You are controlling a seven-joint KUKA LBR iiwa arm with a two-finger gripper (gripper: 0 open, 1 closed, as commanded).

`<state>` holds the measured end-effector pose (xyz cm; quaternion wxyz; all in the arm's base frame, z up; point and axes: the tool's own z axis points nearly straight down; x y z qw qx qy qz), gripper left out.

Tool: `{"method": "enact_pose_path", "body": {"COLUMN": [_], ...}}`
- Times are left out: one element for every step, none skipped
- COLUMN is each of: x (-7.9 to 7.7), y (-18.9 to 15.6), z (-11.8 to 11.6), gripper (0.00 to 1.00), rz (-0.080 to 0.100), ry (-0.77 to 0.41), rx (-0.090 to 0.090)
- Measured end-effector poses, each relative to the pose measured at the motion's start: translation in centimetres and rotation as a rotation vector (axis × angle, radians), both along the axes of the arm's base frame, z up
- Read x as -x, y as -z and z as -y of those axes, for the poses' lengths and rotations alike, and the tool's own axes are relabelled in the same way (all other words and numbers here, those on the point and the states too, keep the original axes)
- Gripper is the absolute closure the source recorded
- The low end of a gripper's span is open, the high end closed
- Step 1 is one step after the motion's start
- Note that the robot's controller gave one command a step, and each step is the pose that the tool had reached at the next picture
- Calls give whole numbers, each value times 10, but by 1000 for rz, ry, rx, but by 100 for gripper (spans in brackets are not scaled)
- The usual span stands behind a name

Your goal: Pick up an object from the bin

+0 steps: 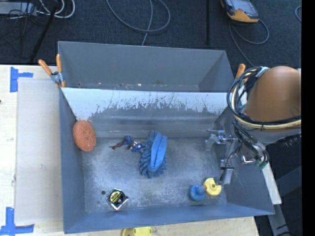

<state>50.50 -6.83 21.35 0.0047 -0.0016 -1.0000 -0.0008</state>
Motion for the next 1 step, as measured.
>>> {"method": "enact_pose_path", "body": {"x": [-2], "y": [-4], "z": [0], "gripper": [0], "rz": [8], "ry": [-2], "rx": [1]}}
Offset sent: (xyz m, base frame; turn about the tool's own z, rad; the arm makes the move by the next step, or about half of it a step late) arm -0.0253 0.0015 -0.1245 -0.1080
